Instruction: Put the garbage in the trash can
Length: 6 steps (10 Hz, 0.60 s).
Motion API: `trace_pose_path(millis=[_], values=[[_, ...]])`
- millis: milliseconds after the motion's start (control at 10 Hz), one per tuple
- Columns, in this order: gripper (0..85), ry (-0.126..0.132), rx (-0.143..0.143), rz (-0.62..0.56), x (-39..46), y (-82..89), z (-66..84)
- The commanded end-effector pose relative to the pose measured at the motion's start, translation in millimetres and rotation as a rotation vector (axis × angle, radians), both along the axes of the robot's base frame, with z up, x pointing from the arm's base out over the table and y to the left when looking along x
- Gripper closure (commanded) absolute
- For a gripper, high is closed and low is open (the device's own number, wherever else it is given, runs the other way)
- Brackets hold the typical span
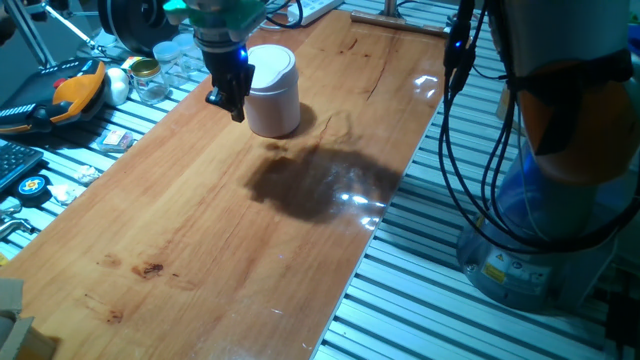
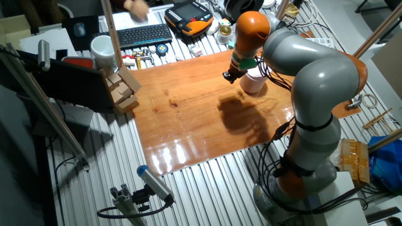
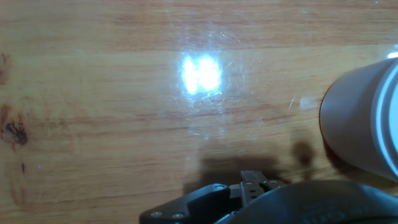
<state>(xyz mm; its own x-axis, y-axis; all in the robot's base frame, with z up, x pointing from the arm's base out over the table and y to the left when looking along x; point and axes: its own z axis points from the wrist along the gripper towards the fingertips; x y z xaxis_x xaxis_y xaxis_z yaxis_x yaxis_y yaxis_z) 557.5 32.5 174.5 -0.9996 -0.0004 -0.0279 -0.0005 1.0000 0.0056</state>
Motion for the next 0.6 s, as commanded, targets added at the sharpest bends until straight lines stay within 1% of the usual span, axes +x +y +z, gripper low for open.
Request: trace_pose_path(millis=[0,100,500], values=[[85.0,0.0,-0.007,0.0,0.0,-0.2,0.4],[85.0,-0.005,-0.005,-0.003,1.0,-0.8,-0.2],[85.0,-0.003,-0.002,-0.003,3.1,-1.0,1.2]])
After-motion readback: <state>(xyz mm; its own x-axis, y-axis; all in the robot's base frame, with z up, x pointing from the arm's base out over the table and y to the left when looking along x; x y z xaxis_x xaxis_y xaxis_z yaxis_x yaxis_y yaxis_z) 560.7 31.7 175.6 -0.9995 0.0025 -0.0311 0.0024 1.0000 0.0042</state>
